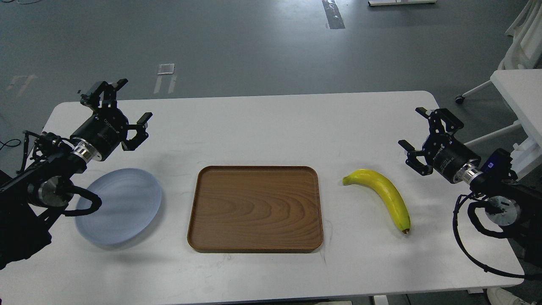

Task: Place banana on plate with both arms
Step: 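Move the left gripper outward and down toward the blue plate's rim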

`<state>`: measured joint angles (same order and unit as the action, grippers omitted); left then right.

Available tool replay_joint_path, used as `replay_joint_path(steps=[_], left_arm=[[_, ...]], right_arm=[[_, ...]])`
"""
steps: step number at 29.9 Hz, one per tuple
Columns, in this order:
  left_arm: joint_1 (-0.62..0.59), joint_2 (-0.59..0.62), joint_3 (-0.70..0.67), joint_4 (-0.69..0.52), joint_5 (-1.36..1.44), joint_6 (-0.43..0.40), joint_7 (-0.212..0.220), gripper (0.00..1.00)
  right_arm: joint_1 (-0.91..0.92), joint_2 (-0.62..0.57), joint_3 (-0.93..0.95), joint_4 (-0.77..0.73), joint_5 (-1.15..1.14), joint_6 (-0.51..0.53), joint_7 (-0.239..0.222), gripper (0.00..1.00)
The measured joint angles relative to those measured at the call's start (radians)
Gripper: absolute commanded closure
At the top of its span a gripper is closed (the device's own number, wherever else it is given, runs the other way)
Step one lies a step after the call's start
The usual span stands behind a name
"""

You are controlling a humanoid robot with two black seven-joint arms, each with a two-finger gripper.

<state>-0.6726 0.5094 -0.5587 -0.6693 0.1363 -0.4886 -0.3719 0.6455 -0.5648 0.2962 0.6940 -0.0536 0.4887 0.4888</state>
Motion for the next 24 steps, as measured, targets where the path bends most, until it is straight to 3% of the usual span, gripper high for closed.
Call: replay_joint_path(steps=[4, 7, 16, 24], left_arm=[[-0.022, 0.059, 0.0, -0.072, 0.151, 0.0, -0.085, 0.0], [-0.041, 0.154, -0.001, -0.193, 0.353, 0.0, -0.112, 0.0], [-0.073, 0.393, -0.001, -0.465, 1.026, 0.0, -0.117, 0.0], [-0.05, 0.506, 0.088, -0.474, 1.531, 0.0, -0.117, 0.01]], right_arm=[[0.001, 0.001, 0.0, 0.001, -0.001, 0.0, 0.0, 0.0], [0.001, 0.001, 0.0, 0.001, -0.002, 0.0, 0.0, 0.0], [0.001, 0.006, 0.001, 0.004, -0.003, 0.0, 0.0, 0.0], [0.021, 0.013, 0.001, 0.007, -0.003, 0.0, 0.0, 0.0]])
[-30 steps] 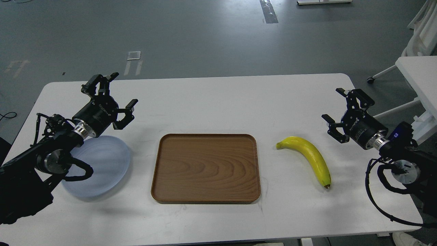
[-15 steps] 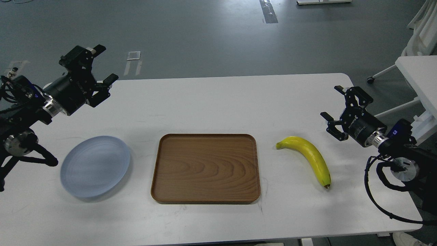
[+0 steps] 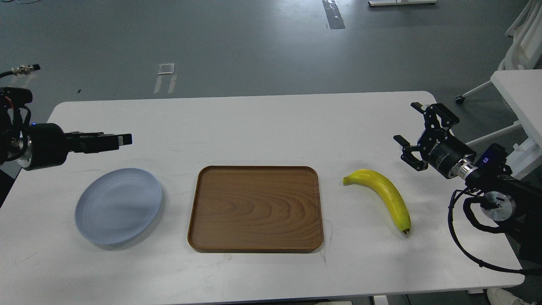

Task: Place banana on plate with both arms
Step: 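Lower the left gripper and grip the edge of the blue plate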

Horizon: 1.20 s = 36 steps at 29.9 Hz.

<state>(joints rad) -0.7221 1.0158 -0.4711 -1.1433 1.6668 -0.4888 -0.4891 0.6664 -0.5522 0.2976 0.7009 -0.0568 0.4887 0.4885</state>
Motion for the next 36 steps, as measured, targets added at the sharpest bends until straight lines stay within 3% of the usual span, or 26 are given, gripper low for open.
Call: replay_joint_path(steps=[7, 25, 30, 34, 35, 36], left_arm=[[0.004, 0.007, 0.189, 0.112, 0.03, 0.066, 0.0, 0.03], [0.071, -0.097, 0.209, 0.335, -0.055, 0.098, 0.001, 0.14], [0.09, -0.117, 0.21, 0.374, -0.055, 0.109, 0.0, 0.3], [0.091, -0.13, 0.21, 0.377, -0.056, 0.11, 0.0, 0.62], [0.091, -0.131, 0.21, 0.377, -0.056, 0.11, 0.0, 0.63], [0.091, -0.131, 0.209, 0.378, -0.057, 0.108, 0.0, 0.77]], right_arm=[[0.002, 0.0, 0.0, 0.005, 0.0, 0.0, 0.0, 0.0], [0.004, 0.008, 0.003, 0.005, -0.002, 0.0, 0.0, 0.0], [0.004, 0.007, 0.005, 0.004, -0.002, 0.0, 0.0, 0.0], [0.003, 0.006, 0.004, 0.003, -0.002, 0.0, 0.0, 0.0], [0.003, 0.006, 0.004, 0.003, -0.002, 0.0, 0.0, 0.0], [0.003, 0.006, 0.004, 0.003, -0.002, 0.0, 0.0, 0.0]])
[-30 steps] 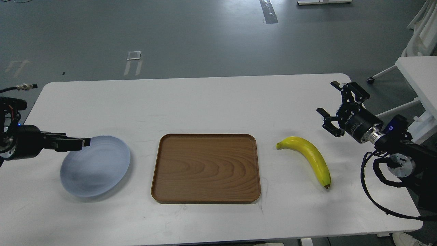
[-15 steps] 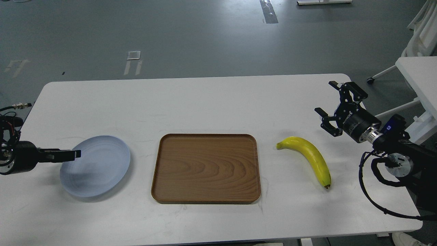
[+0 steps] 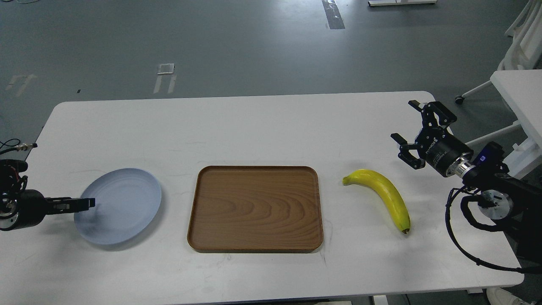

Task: Place banana on plate with both arms
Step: 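Lower the left gripper and grip the edge of the blue plate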

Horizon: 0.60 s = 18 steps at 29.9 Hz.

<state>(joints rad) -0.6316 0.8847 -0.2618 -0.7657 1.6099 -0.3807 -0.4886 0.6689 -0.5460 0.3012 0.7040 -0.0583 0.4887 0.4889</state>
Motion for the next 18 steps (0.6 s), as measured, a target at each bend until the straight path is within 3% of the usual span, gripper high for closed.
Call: replay_joint_path(steps=[1, 2, 18], left_arm=[[0.0, 0.0, 0.0, 0.0, 0.0, -0.002, 0.0, 0.96], [0.0, 0.0, 0.0, 0.001, 0.0, -0.003, 0.0, 1.0], [-0.019, 0.002, -0.001, -0.008, -0.001, -0.001, 0.0, 1.0]], right_arm=[[0.0, 0.0, 0.0, 0.0, 0.0, 0.0, 0.0, 0.0], [0.0, 0.0, -0.001, 0.0, 0.0, 0.0, 0.0, 0.0], [0.001, 0.009, -0.002, -0.002, -0.001, 0.0, 0.0, 0.0]])
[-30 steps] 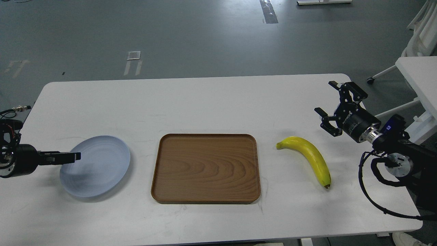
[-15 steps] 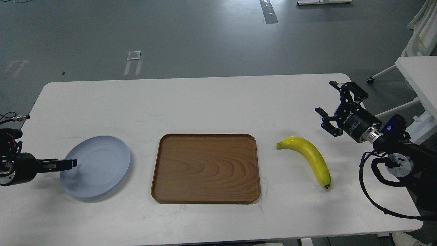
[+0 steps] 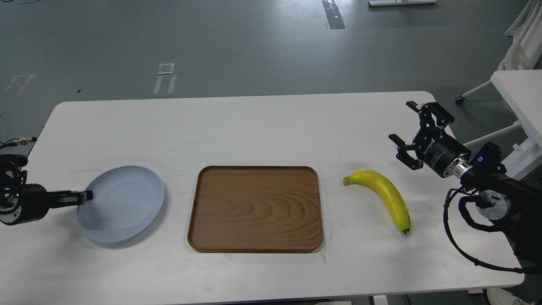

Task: Place banana on plate with both arms
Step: 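Lower the left gripper and grip the edge of the blue plate, then lift the blue plate with the left gripper and set it on the tray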

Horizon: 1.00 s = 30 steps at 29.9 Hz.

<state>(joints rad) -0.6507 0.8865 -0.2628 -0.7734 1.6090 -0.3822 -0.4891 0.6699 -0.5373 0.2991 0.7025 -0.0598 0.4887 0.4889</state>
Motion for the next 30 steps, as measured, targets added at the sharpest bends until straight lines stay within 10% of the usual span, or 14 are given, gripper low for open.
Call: replay_joint_path(steps=[16, 30], left_arm=[[-0.302, -0.018, 0.003, -0.232, -0.126, -0.107, 0.001, 1.0], [-0.443, -0.364, 0.177, -0.257, -0.004, -0.107, 0.056, 1.0]], right_arm=[[-0.001, -0.006, 0.0, 0.0, 0.0, 0.0, 0.0, 0.0], [-0.005, -0.013, 0.0, -0.001, 0.0, 0.0, 0.0, 0.0]])
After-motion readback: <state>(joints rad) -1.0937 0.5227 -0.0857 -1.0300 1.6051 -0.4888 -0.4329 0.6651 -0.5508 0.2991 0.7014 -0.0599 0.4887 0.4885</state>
